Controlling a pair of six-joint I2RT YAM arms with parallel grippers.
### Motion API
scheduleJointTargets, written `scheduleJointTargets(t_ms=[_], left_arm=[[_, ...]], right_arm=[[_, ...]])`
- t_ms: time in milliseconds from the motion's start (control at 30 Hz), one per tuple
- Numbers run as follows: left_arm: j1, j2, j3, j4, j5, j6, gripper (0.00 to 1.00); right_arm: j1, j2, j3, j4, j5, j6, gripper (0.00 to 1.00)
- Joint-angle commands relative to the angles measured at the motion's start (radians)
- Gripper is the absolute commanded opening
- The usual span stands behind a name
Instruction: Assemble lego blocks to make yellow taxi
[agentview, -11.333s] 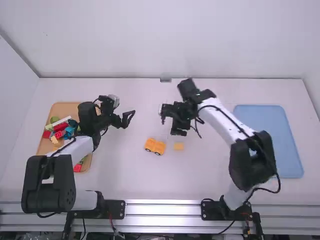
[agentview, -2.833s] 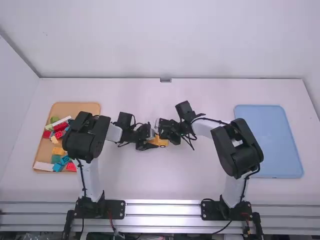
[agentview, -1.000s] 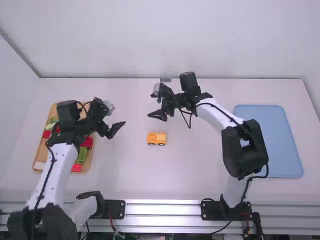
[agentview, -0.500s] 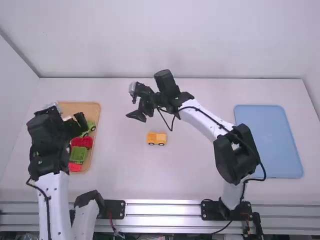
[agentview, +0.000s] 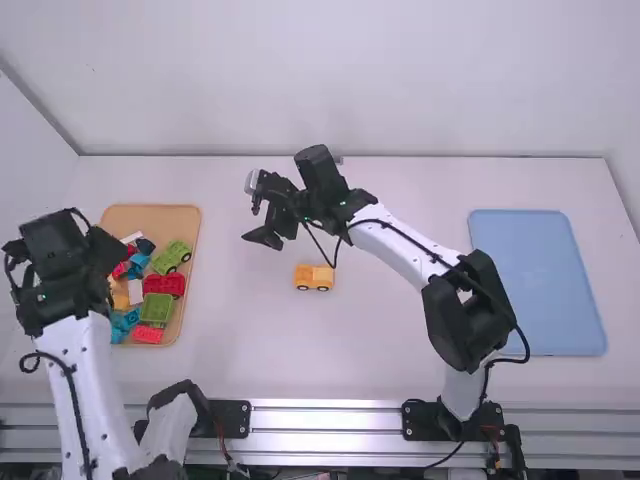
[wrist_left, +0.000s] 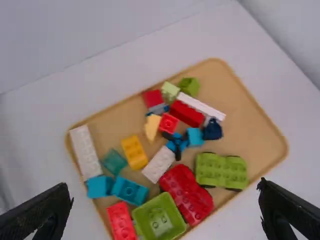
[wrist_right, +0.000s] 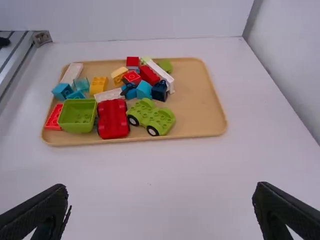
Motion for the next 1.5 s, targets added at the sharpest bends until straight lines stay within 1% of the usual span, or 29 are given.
scheduleJointTargets(t_ms=[0, 167, 200, 267, 300, 367, 400, 500, 533, 567, 633, 667, 700, 733, 867, 900, 933, 1000, 1100, 1233, 1367, 1433, 1467], left_arm=[[0.062, 0.052, 0.077, -0.045, -0.033, -0.064, 0.99], [0.195, 0.194, 0.199, -0.159, -0.022, -0.077, 0.99], [0.227, 0.236, 0.225, -0.165, 0.021, -0.045, 0.99], [0.278, 0.332, 0.265, -0.147, 0.204, 0.134, 0.99], [0.281, 0.338, 0.267, -0.145, 0.217, 0.146, 0.99], [0.311, 0.44, 0.303, -0.141, 0.331, 0.241, 0.99], [0.314, 0.456, 0.31, -0.143, 0.338, 0.247, 0.99], [0.314, 0.604, 0.372, -0.162, 0.343, 0.246, 1.0], [0.314, 0.604, 0.372, -0.162, 0.343, 0.246, 1.0], [0.299, 0.671, 0.403, -0.165, 0.351, 0.279, 0.99], [0.277, 0.757, 0.438, -0.164, 0.382, 0.348, 0.89], [0.275, 0.763, 0.441, -0.164, 0.382, 0.351, 0.88], [0.265, 0.805, 0.454, -0.165, 0.375, 0.35, 0.75], [0.257, 0.841, 0.459, -0.158, 0.357, 0.349, 0.69], [0.246, 0.927, 0.452, -0.127, 0.341, 0.351, 0.69], [0.246, 0.956, 0.447, -0.119, 0.329, 0.35, 0.65], [0.246, 0.963, 0.445, -0.117, 0.324, 0.35, 0.65], [0.25, 0.999, 0.433, -0.106, 0.304, 0.351, 0.59], [0.254, 1.017, 0.408, -0.071, 0.29, 0.373, 0.55], [0.251, 1.017, 0.343, 0.033, 0.301, 0.446, 0.54], [0.254, 1.017, 0.299, 0.1, 0.301, 0.475, 0.53], [0.25, 1.017, 0.269, 0.134, 0.298, 0.473, 0.53], [0.251, 1.017, 0.248, 0.163, 0.301, 0.474, 0.51]], right_arm=[[-0.005, -0.048, 0.031, 0.002, 0.005, 0.002, 0.99], [-0.019, -0.048, 0.03, 0.001, -0.003, 0.002, 0.99], [-0.019, -0.048, 0.03, 0.003, -0.002, 0.002, 0.99], [-0.02, -0.048, 0.03, 0.011, -0.002, 0.002, 0.99], [-0.02, -0.048, 0.03, 0.011, -0.002, 0.002, 0.99], [-0.021, -0.048, 0.03, 0.011, -0.003, -0.005, 0.99], [-0.02, -0.048, 0.03, 0.01, -0.003, -0.011, 0.99], [-0.02, -0.048, 0.03, 0.01, 0.008, -0.021, 0.99], [-0.02, -0.048, 0.03, 0.01, 0.008, -0.021, 0.99], [-0.02, -0.048, 0.03, 0.011, 0.008, -0.021, 0.98], [-0.02, -0.048, 0.03, 0.011, 0.008, -0.021, 0.98], [-0.02, -0.048, 0.03, 0.01, 0.008, -0.021, 0.99], [-0.02, -0.048, 0.03, 0.01, 0.008, -0.02, 0.99], [-0.021, -0.048, 0.03, 0.01, 0.008, -0.021, 0.99], [-0.02, -0.048, 0.03, 0.005, 0.009, -0.02, 0.99], [-0.02, -0.048, 0.03, 0.005, 0.009, -0.021, 0.99], [-0.02, -0.048, 0.03, 0.006, 0.009, -0.021, 0.99], [-0.021, -0.048, 0.03, 0.007, 0.009, -0.021, 0.98], [-0.021, -0.048, 0.03, 0.006, 0.009, -0.021, 0.99], [-0.021, -0.048, 0.03, 0.003, 0.009, -0.02, 0.99], [-0.02, -0.048, 0.03, 0.003, 0.009, -0.02, 0.99], [-0.021, -0.048, 0.03, 0.002, 0.028, -0.02, 0.99], [-0.02, -0.048, 0.03, 0.003, 0.05, -0.021, 0.99]])
